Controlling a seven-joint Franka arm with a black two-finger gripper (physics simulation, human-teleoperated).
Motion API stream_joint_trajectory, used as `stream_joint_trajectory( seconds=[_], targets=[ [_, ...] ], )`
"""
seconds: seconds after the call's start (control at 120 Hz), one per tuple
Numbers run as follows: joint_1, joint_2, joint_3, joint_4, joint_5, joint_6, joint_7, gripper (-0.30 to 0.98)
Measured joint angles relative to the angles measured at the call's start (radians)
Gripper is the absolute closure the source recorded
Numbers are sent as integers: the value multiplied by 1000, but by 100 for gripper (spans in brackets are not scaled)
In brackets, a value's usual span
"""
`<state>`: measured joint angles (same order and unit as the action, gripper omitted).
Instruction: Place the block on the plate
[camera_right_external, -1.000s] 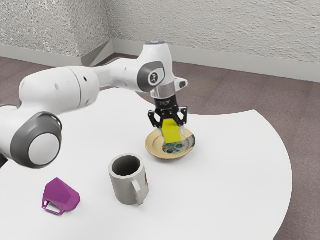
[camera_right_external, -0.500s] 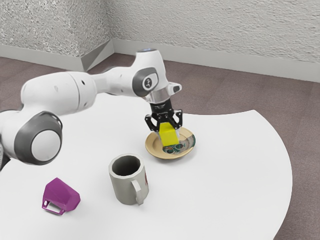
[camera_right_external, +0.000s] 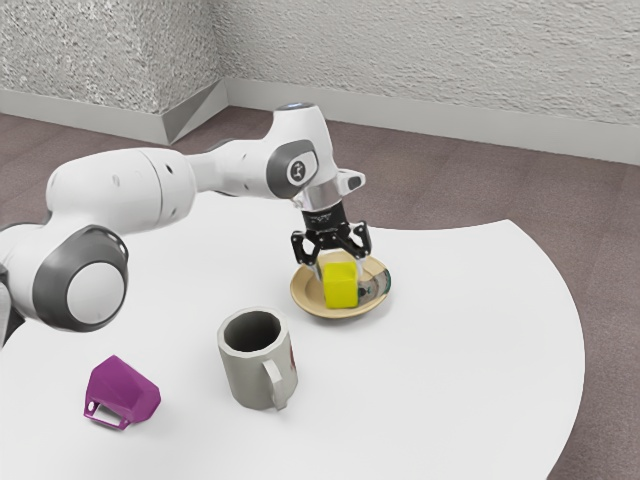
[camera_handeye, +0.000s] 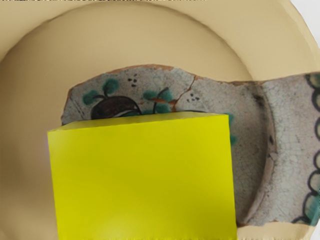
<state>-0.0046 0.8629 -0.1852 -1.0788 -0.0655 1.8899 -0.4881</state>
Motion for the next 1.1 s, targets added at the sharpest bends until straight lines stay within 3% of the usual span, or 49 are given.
stream_joint_trajectory(
  seconds=[0.25,0.433,0.733,0.942,1.025,1.1],
  targets=[
    [-12,-56,3,-3,1,-13,8,3],
    [-22,-213,11,-18,30,-66,11,1],
    [-57,-513,41,-121,70,-288,21,0],
    [-195,-829,262,-469,74,-373,82,0],
    [-297,-899,409,-597,75,-360,136,0],
    [-309,-919,473,-640,75,-345,187,0]
  ],
)
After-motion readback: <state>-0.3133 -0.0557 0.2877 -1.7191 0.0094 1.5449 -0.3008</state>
